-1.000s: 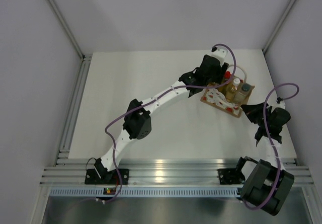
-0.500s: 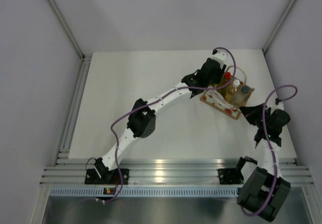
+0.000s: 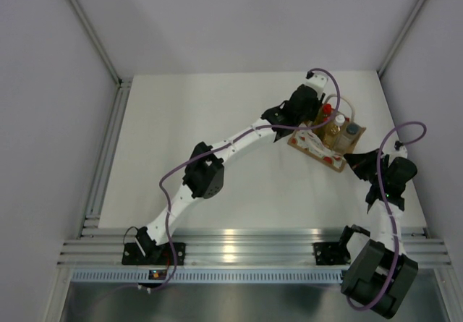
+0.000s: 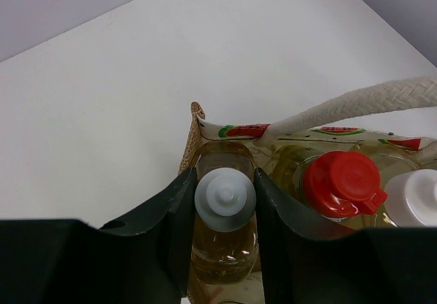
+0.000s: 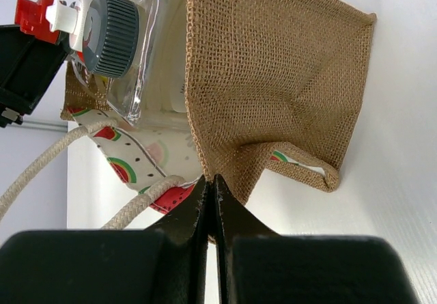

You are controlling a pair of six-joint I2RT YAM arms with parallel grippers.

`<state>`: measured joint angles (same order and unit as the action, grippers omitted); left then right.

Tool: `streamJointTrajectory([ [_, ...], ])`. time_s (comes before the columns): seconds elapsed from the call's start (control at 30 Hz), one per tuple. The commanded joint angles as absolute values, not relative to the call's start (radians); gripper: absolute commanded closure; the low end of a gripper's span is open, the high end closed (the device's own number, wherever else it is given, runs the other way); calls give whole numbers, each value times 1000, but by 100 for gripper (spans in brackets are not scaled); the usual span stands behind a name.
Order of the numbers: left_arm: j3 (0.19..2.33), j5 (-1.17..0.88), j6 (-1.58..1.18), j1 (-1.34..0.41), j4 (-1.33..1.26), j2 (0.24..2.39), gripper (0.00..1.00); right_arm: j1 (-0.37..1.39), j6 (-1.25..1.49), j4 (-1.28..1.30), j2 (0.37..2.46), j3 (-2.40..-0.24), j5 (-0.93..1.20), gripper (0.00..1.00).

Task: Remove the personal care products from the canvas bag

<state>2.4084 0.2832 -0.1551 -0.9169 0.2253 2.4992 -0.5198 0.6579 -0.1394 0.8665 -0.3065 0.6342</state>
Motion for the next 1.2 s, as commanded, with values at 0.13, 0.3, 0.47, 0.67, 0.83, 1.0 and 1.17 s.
streamJointTrajectory([
  [0.13, 2425, 319, -204, -911, 152, 2396, 100, -512, 618, -25, 882, -281, 638, 100],
  [0.3, 2439, 291, -215, -914, 144, 2339, 100, -512, 620, -25, 881, -282, 638, 100],
  [0.47, 2444, 308, -189, -919, 146, 2289, 100, -512, 621, -26, 885, -285, 637, 100],
  [0.67, 2427, 322, -170, -919, 146, 2230, 100, -512, 623, -26, 890, -293, 627, 100],
  [0.83, 2428, 319, -161, -919, 144, 2189, 100, -512, 614, -25, 897, -293, 620, 100],
  [1.0, 2433, 340, -144, -919, 146, 2161, 100, -512, 614, -25, 902, -296, 614, 100],
  [1.17, 2428, 483, -101, -919, 146, 2108, 100, -512, 617, -25, 904, -302, 606, 100],
])
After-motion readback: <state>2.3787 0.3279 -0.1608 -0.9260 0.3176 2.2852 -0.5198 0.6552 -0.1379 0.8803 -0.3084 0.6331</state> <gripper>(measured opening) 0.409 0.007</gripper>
